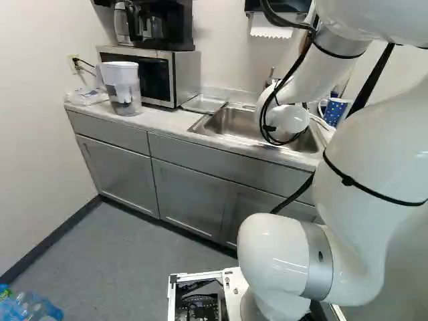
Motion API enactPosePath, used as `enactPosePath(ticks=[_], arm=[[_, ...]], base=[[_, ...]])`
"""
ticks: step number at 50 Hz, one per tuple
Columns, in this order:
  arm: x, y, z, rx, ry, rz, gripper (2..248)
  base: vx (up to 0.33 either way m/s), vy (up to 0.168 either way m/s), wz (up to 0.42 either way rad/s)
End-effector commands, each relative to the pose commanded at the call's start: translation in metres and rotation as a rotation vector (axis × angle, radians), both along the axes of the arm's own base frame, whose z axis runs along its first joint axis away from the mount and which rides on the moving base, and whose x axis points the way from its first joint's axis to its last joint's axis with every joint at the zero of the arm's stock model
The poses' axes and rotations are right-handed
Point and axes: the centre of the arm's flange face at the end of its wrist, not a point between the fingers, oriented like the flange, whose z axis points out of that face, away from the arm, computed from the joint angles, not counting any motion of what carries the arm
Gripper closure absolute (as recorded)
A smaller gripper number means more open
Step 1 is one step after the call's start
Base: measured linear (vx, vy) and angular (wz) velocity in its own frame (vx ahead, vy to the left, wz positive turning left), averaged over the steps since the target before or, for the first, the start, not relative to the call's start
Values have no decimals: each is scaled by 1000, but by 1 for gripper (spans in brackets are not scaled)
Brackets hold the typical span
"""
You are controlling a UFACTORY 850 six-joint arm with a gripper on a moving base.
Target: Rinse the cup and place it in the tray
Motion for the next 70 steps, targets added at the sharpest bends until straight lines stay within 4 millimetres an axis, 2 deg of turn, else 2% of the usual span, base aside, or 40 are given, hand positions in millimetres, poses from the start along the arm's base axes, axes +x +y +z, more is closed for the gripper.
enactPosePath(ticks=[70], arm=[[0,0,0,0,0,0,127]], base=[[0,0,0]])
